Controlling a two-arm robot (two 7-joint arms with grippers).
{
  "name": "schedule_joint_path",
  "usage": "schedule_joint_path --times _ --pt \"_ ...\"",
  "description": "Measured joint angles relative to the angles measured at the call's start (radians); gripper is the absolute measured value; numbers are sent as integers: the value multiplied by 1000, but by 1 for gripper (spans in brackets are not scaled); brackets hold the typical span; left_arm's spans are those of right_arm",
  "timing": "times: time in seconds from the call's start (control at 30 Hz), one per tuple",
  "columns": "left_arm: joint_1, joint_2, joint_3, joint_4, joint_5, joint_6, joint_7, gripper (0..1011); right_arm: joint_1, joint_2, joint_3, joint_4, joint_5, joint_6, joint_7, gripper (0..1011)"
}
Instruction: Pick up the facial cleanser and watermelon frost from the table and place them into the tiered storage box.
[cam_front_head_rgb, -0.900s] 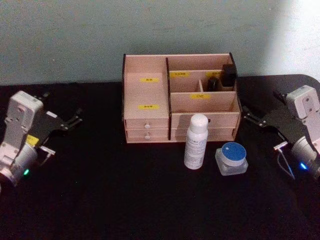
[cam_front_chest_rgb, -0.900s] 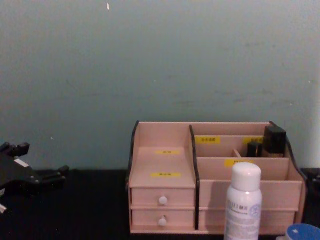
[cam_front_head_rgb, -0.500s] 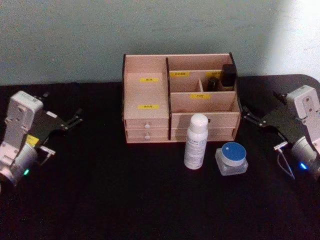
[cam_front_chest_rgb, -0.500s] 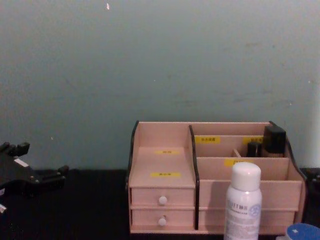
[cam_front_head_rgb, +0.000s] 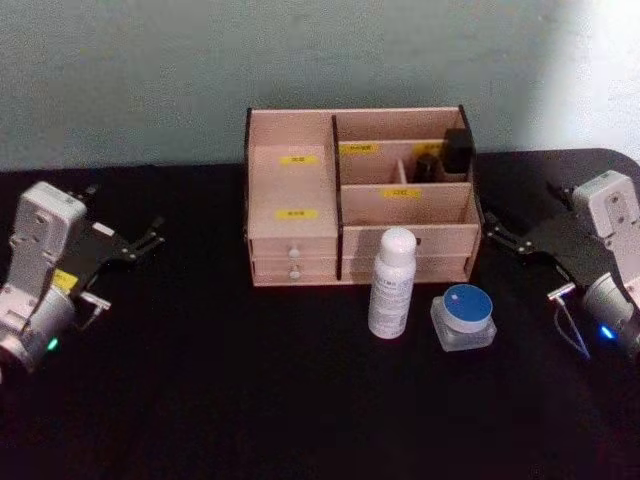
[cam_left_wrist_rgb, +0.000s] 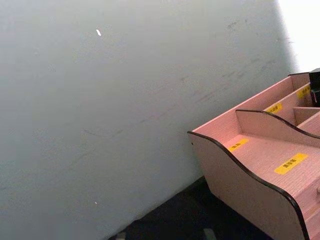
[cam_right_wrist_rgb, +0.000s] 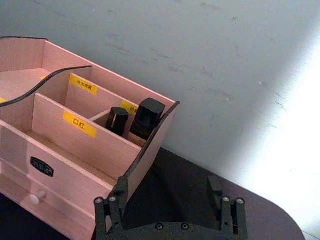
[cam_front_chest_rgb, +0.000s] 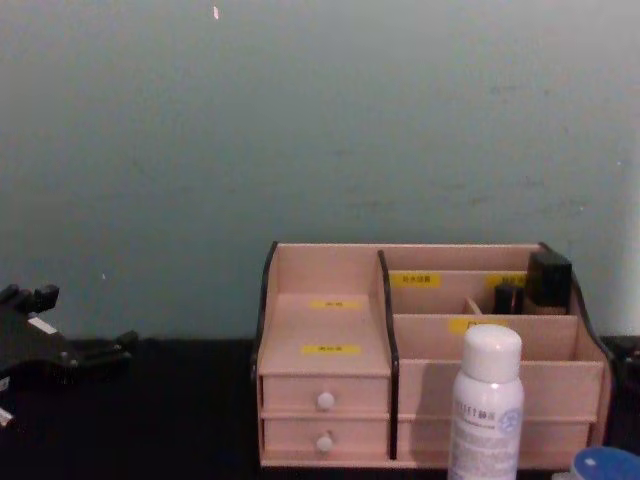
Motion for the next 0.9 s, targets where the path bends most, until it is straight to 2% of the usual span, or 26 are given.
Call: schedule_joint_path --times 0.33,0.57,0.8,0.9 --pt "0 0 0 0 0 0 0 1001 -1 -1 2 0 -1 0 0 1000" --pt "0 0 0 0 0 0 0 1001 -31 2 42 -27 -4 -30 -3 1000" --pt "0 0 0 0 0 0 0 1001 -92 44 87 -105 26 -50 37 1000" --pt "0 0 0 0 0 0 0 1001 -134 82 110 -157 58 -63 92 1000"
